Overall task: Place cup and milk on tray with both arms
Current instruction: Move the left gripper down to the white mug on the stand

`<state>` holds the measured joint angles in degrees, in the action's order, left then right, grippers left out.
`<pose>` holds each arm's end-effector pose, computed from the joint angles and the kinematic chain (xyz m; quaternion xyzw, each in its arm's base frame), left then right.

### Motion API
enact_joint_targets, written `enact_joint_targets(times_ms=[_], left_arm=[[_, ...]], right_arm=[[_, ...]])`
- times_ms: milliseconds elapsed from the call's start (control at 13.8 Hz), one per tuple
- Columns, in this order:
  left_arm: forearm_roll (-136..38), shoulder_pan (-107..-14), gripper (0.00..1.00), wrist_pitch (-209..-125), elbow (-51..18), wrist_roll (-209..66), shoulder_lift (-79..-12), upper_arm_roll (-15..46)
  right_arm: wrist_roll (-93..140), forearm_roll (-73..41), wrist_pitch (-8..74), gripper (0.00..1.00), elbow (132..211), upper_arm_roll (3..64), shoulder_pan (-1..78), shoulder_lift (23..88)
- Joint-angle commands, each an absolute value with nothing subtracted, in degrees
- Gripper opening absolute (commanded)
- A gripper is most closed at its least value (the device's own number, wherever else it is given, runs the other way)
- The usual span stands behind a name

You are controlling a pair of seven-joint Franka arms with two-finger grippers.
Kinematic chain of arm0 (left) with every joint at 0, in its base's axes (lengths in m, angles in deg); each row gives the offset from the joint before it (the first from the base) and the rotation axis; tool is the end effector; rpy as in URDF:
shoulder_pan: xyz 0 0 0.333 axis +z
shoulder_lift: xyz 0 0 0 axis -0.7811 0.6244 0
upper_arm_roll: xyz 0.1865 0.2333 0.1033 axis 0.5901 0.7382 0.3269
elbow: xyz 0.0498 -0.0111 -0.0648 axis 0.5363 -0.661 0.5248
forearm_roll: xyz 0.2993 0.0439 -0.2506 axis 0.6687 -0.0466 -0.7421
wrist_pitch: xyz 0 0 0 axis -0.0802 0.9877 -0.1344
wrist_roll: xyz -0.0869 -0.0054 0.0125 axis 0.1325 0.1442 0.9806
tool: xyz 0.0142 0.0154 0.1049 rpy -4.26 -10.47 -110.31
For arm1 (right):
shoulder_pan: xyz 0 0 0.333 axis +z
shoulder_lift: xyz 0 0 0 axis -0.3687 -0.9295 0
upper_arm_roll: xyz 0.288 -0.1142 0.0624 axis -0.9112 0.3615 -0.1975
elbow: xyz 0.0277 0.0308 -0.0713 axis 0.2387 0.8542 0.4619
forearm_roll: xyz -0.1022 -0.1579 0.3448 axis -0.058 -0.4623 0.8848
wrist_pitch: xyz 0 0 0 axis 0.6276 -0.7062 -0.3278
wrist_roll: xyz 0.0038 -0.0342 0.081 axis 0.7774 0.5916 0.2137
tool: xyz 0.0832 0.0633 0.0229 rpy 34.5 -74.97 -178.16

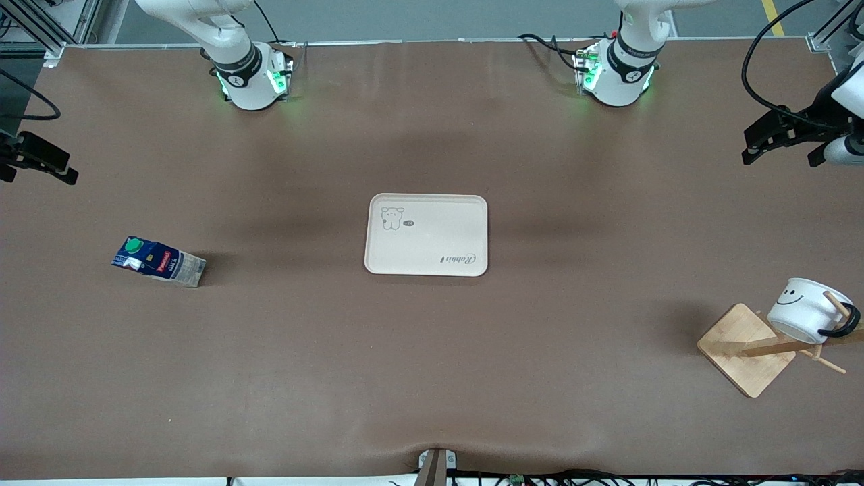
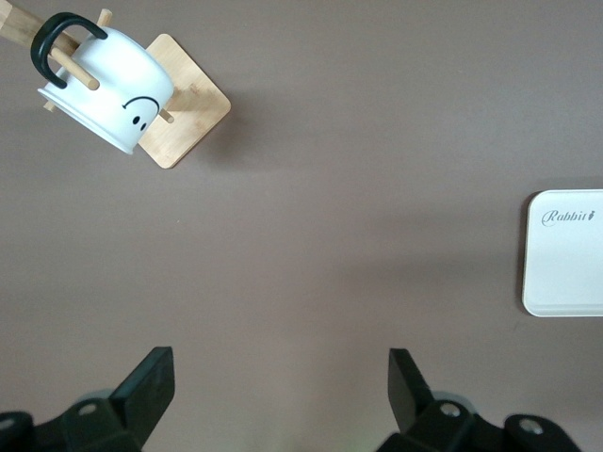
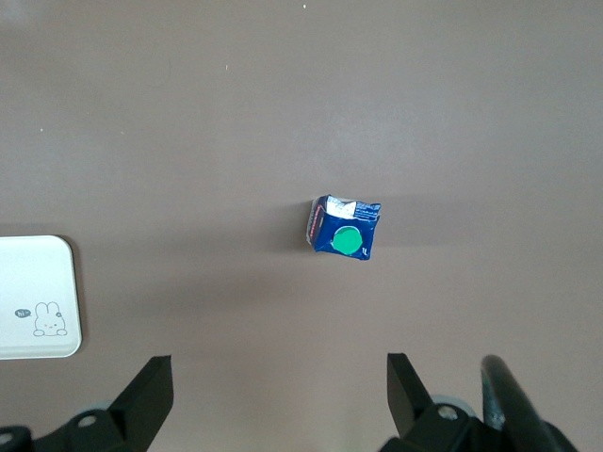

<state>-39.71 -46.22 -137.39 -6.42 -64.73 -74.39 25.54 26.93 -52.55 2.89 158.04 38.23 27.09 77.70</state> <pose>0.5309 -0.0305 0.6562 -0.9994 0.0307 -0.0123 0.0062 0.5500 -0.0435 0.6510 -0.9996 0.0290 0.0024 0.0008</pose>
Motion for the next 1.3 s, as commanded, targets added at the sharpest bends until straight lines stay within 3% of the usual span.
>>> enact_joint_targets(times_ms=[0, 362, 507, 1232], left_arm=[[-39.4, -45.8, 1.00, -136.5, -5.0, -64.0, -74.0, 25.5], [-38.8, -44.9, 1.00, -136.5, 0.9, -63.8, -69.1, 26.3], [-38.9, -42.8, 1.00, -139.1, -0.7, -64.0, -69.2, 26.6], [-45.8, -33.4, 1.00, -172.9, -25.4, -63.5, -73.5, 26.4]], right_arm=[[27.8, -52.2, 3.0, 1.00, 157.8, 37.8, 26.3, 77.8], [27.8, -52.3, 3.0, 1.00, 157.8, 37.9, 26.2, 77.7], [27.8, -52.3, 3.0, 1.00, 157.8, 37.9, 26.2, 77.6], [27.8, -52.3, 3.0, 1.00, 157.8, 37.9, 25.8, 76.9]])
